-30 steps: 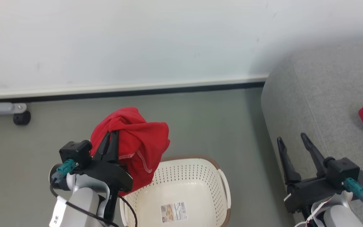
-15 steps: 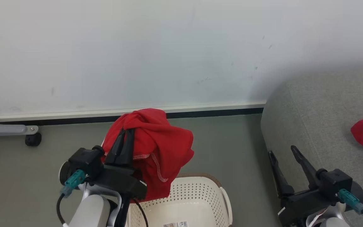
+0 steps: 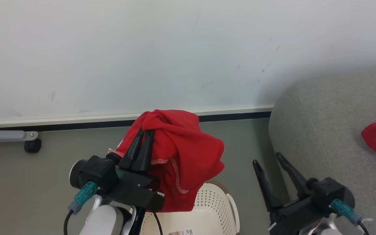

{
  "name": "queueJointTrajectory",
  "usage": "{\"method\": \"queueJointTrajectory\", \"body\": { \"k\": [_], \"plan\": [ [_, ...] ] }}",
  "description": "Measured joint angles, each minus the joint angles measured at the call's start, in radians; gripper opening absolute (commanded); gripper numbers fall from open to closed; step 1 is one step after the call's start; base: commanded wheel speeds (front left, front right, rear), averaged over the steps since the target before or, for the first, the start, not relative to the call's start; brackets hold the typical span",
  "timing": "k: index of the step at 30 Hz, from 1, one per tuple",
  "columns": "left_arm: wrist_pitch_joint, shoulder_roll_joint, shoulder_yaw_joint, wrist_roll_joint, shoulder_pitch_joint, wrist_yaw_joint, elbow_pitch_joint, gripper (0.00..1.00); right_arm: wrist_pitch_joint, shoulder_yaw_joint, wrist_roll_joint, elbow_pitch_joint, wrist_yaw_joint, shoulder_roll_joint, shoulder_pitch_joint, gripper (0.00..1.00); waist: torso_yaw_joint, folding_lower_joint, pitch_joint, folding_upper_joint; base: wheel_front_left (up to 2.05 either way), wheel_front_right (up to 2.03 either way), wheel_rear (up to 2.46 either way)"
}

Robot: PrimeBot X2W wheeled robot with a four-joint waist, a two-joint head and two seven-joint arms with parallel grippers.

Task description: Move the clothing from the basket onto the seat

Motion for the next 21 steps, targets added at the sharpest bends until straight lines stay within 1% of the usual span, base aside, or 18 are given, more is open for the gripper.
{"method": "queueJointTrajectory", "body": {
  "k": [5,13,17,18,21],
  "plan": [
    [0.023,0.001,-0.011,0.0,0.0,0.008,-0.023,0.0,0.012,0.071,-0.002,-0.043,0.035,0.03,-0.024,1.0,0.002,0.0,0.003,0.0,0.0,0.0,0.0],
    [0.053,0.002,-0.035,0.0,0.0,0.026,-0.031,0.0,0.045,0.204,-0.001,-0.08,0.076,0.077,-0.074,1.0,0.01,0.0,0.005,0.0,0.0,0.0,0.0],
    [0.062,0.002,-0.046,0.0,0.0,0.028,-0.038,0.0,0.066,0.264,-0.001,-0.059,0.084,0.089,-0.13,1.0,0.015,0.0,0.006,0.0,0.0,0.0,0.0],
    [0.069,0.004,-0.062,-0.002,-0.001,0.035,-0.041,0.0,0.071,0.281,-0.001,-0.036,0.087,0.092,-0.162,1.0,0.018,0.0,0.007,0.0,0.0,0.0,0.0],
    [0.077,0.004,-0.087,-0.006,-0.002,0.036,-0.045,0.0,0.084,0.303,0.001,0.01,0.088,0.097,-0.202,1.0,0.027,0.0,0.009,0.0,0.0,0.0,0.0]
  ]
}}
